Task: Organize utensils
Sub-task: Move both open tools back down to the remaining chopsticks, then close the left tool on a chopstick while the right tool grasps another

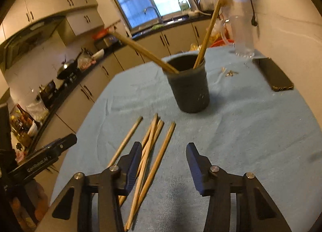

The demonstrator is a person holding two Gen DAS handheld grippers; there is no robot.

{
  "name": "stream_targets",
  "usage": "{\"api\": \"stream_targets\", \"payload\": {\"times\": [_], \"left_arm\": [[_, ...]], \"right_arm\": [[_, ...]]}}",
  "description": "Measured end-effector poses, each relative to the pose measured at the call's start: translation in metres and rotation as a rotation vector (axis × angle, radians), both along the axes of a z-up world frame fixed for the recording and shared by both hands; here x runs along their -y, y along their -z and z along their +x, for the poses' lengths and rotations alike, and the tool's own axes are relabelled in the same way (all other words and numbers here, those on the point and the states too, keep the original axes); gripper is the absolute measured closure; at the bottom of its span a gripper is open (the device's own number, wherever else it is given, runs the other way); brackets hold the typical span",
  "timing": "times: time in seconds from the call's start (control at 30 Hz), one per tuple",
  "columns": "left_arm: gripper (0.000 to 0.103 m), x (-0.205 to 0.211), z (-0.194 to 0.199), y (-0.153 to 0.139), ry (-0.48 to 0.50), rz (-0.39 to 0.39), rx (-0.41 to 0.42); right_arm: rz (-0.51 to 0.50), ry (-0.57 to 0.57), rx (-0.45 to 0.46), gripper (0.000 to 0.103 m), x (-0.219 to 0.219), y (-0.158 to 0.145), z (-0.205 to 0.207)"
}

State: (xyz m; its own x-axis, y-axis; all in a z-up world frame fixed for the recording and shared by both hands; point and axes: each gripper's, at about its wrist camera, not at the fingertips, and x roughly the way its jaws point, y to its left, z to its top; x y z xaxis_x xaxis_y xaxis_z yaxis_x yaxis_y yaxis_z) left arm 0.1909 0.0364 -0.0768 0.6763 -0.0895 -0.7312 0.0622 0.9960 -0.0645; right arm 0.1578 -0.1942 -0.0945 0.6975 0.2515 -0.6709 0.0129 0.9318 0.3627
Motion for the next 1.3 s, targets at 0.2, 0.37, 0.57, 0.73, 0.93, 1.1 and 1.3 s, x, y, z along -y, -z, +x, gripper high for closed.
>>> {"api": "stream_targets", "payload": {"times": [0.2, 0.37, 0.57, 0.73, 0.93, 1.1, 1.3], "left_arm": [[0.042, 0.016, 0.03, 0.023, 0.104, 0.025, -0.067], [0.042, 0.032, 0.065, 0.046, 0.172, 0.077, -0.146], [0.042, 0.05, 0.091, 0.056, 0.238, 0.106, -0.185], [0.061, 0.06, 0.104, 0.068, 0.244, 0.159, -0.224], [0.094, 0.066, 0.104, 0.077, 0.252, 0.19, -0.255], [0.094, 0.067, 0.101, 0.068, 0.262, 0.196, -0.238], [0.043, 0.067, 0.1, 0.045, 0.275, 0.133, -0.232]], "right_arm": [[0.005, -0.021, -0.091, 0.064, -0.008, 0.023, 0.032], [-0.035, -0.022, -0.164, 0.069, -0.011, 0.042, 0.062], [-0.067, -0.045, -0.211, 0.074, -0.018, 0.054, 0.089], [-0.108, -0.06, -0.23, 0.077, -0.031, 0.061, 0.103], [-0.22, -0.099, -0.232, 0.088, -0.039, 0.061, 0.105], [-0.271, -0.125, -0.24, 0.089, -0.034, 0.06, 0.096], [-0.238, -0.108, -0.253, 0.088, -0.022, 0.059, 0.091]]}}
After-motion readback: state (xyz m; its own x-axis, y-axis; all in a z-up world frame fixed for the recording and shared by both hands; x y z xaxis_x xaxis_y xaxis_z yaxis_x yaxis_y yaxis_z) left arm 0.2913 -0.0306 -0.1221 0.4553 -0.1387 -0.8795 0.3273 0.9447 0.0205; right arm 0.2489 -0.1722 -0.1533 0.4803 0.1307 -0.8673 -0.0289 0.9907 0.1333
